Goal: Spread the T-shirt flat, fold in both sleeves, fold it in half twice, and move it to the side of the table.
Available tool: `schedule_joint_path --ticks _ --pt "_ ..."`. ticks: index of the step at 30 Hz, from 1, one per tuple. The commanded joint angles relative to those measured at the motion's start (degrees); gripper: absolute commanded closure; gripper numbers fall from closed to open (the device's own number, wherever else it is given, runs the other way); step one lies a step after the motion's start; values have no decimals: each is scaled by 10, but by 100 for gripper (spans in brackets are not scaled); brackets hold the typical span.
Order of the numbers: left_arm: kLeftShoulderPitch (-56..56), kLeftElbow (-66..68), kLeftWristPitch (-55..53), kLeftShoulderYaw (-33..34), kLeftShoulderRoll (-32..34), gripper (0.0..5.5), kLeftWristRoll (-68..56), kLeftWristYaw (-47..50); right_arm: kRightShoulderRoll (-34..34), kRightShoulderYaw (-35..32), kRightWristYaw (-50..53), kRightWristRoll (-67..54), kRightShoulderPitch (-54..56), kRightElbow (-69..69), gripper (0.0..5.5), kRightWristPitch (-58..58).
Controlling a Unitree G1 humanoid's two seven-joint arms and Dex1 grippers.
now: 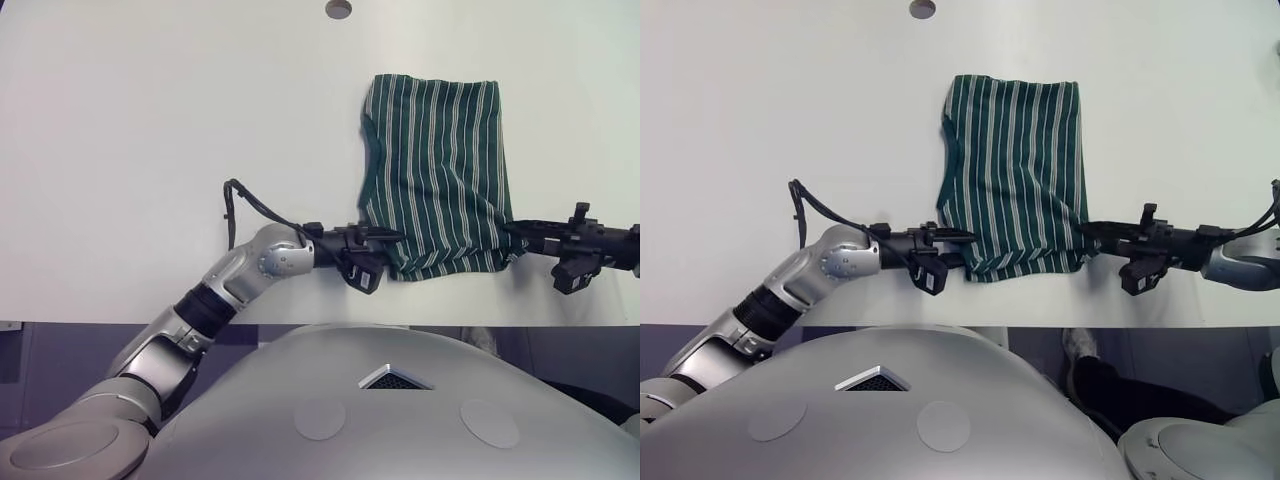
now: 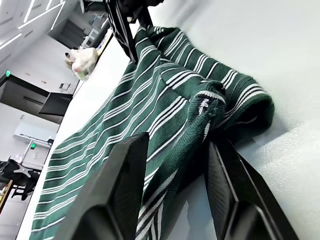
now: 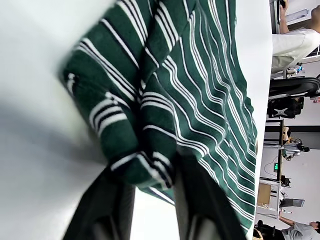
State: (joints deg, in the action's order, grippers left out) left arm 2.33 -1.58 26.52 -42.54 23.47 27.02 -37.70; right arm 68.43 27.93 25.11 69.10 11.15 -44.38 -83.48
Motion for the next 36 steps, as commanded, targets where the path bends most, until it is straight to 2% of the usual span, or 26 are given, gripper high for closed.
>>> schedule_joint_path --ticks 1,2,5,8,10,12,14,17,19,22,25,27,31,36 --pt "-21 71 -17 -44 22 423 13 -51 -22 41 -47 9 1 -14 509 15" --pt "-20 76 -16 -47 21 437 6 -52 -24 43 -52 -2 9 -16 528 10" --pt "-13 92 -18 -50 17 476 -11 -58 -31 45 -91 -61 35 -13 532 -15" --pt "-6 94 -20 -41 40 514 -35 -77 -23 65 -167 -184 62 23 532 -37" --pt "-5 81 -22 -32 71 534 -56 -100 -3 113 -244 -304 87 65 532 -23" --pt "-17 39 -35 -20 116 550 -103 -146 56 175 -387 -475 83 160 532 62" --pt "-39 -33 -60 -8 197 550 -169 -218 145 220 -574 -647 46 296 532 190" --pt "-54 -141 -119 17 302 550 -275 -310 239 227 -790 -816 -1 463 532 369" --pt "-42 -192 -165 32 338 550 -337 -355 289 208 -861 -892 -29 556 532 464" --pt "-8 -251 -248 66 359 550 -442 -406 331 170 -889 -991 -62 667 532 588" --pt "92 -267 -369 107 370 550 -556 -497 328 110 -911 -1065 -68 730 532 705" --pt "181 -243 -424 96 376 550 -603 -540 319 85 -911 -1077 -93 734 532 753" --pt "303 -161 -484 55 364 550 -656 -548 288 53 -903 -1081 -157 678 532 786" --pt "341 -92 -487 24 303 550 -650 -548 203 -44 -864 -1219 -200 626 532 875"
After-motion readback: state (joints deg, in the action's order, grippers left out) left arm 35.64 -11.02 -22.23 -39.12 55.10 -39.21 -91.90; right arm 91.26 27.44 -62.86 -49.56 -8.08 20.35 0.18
